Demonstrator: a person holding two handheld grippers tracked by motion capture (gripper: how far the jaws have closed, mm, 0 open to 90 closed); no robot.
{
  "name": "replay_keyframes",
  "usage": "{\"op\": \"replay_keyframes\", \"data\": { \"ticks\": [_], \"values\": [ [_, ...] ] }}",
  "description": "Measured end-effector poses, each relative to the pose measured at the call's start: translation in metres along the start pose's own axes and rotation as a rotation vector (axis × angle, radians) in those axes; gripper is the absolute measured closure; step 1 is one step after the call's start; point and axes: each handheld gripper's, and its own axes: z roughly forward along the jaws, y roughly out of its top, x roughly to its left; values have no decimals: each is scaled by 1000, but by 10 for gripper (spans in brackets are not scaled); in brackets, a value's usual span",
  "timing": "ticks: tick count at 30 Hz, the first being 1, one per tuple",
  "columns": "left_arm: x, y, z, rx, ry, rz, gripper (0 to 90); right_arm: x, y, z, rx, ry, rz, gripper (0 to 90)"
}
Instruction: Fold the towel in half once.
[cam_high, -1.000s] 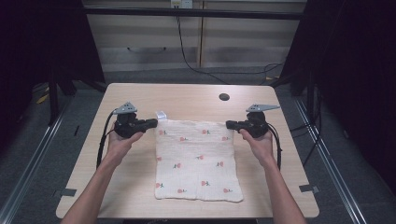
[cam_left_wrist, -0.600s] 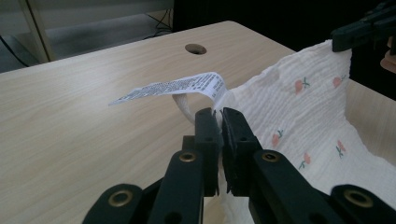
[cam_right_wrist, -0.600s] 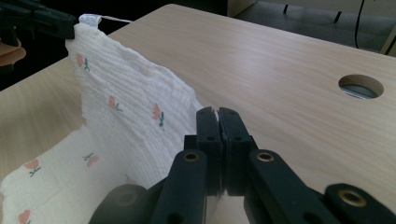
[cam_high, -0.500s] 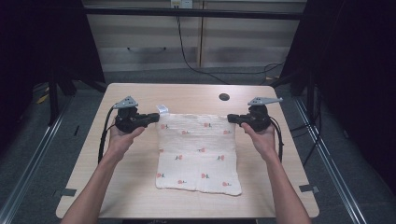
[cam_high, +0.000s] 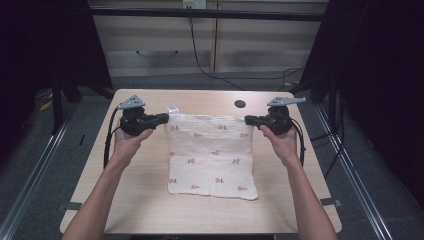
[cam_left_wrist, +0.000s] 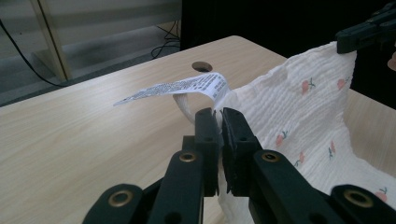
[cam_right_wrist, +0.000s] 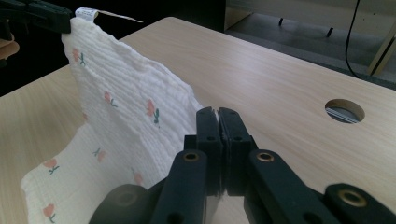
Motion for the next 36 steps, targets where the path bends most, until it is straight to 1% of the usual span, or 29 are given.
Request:
{"op": "replay_keyframes", "data": {
  "ticks": [3,5,6,9,10,11,14,16,17,18,19,20,21,22,23,24,28,29,30,31,32,33,36],
  "values": [
    [1,3,0,-4,4,0,856,1,3,0,-1,-3,-4,877],
    [1,6,0,-15,-2,8,856,0,7,0,-6,-2,-12,877],
    [1,8,-1,-20,1,6,856,0,7,0,-6,-2,-12,877],
    [3,15,0,-24,4,8,856,-1,14,0,-7,-8,-18,877],
    [3,15,0,-24,4,8,856,-1,14,0,-7,-8,-18,877],
    [4,17,-1,-33,3,7,856,-2,17,-1,-16,-10,-16,878],
    [5,16,-1,-28,6,8,856,-2,18,-3,-18,-14,-21,877],
    [4,7,2,-12,8,15,856,-2,15,-2,-12,-10,-24,877],
    [4,7,2,-12,8,15,856,-2,15,-2,-12,-10,-24,877],
    [5,-1,3,-19,-11,13,855,-2,9,-2,-9,-7,-16,877],
    [5,-1,3,-19,-11,13,855,-2,6,-2,-9,-5,-13,877],
    [5,-4,4,-20,-14,9,855,-2,6,-2,-9,-5,-13,877],
    [4,-8,4,-13,-9,8,855,-2,-3,-1,-4,4,-7,877],
    [4,-11,5,-6,-11,10,855,-2,-3,-1,-4,4,-7,877],
    [2,-18,6,5,-15,12,855,-2,-11,-1,4,9,-5,877],
    [1,-21,6,7,-20,16,855,-1,-15,-2,7,10,-4,877],
    [-3,-31,5,10,-31,18,855,2,-26,-5,7,25,-1,877],
    [-3,-31,5,10,-31,18,854,3,-29,-6,7,26,0,877],
    [-5,-35,5,10,-36,18,854,3,-31,-6,5,28,4,877],
    [-5,-35,5,10,-36,18,854,3,-31,-6,5,28,4,877],
    [-6,-38,5,8,-40,17,854,6,-38,-7,-6,37,17,877],
    [-7,-42,5,19,-41,20,854,7,-42,-7,-5,43,21,877],
    [-7,-46,4,19,-50,13,854,11,-51,-7,4,49,23,877]
  ]
}}
